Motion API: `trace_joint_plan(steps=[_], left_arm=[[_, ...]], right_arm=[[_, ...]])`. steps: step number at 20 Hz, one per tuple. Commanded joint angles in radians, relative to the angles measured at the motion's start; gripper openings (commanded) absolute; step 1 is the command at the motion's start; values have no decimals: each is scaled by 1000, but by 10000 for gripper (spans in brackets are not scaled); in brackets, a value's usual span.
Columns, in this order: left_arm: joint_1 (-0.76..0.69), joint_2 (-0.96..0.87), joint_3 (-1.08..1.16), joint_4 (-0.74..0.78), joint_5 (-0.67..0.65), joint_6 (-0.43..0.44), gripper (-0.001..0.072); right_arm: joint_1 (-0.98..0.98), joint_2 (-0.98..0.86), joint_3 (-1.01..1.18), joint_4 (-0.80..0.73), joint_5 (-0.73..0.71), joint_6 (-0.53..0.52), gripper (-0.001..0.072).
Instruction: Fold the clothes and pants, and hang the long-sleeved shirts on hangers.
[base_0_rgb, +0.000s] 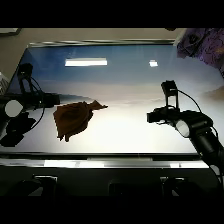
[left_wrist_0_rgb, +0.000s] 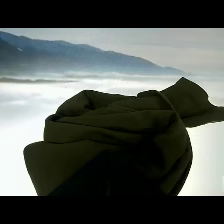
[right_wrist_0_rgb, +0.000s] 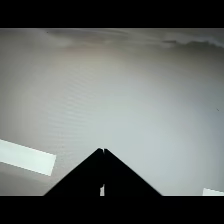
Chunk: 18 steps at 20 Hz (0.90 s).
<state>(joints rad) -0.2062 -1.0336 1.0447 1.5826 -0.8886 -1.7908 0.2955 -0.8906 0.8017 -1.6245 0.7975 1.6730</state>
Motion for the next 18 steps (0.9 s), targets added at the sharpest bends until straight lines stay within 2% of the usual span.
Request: trace_joint_plan(steps=[1, 8, 9, 10, 11, 14, 18], left_arm=[[1, 0, 0, 0, 0, 0, 21], [1, 0, 0, -3, 0, 0, 22], [1, -1, -1, -3, -1, -1, 106], [1, -6, 0, -3, -5, -9, 564], [1, -16, -2, -2, -30, -48, 720], [11, -106, -22, -5, -101, -50, 720], [11, -292, -31, -115, -69, -49, 720]], right_arm=[[1, -1, 1, 0, 1, 0, 34], [1, -1, 1, 1, 2, 0, 34], [1, -1, 1, 4, 2, -1, 34], [1, -1, 1, 11, 5, 0, 33], [1, -1, 1, 13, 13, -1, 34], [1, -1, 1, 14, 15, -1, 34], [1, -1, 1, 14, 16, -1, 34]])
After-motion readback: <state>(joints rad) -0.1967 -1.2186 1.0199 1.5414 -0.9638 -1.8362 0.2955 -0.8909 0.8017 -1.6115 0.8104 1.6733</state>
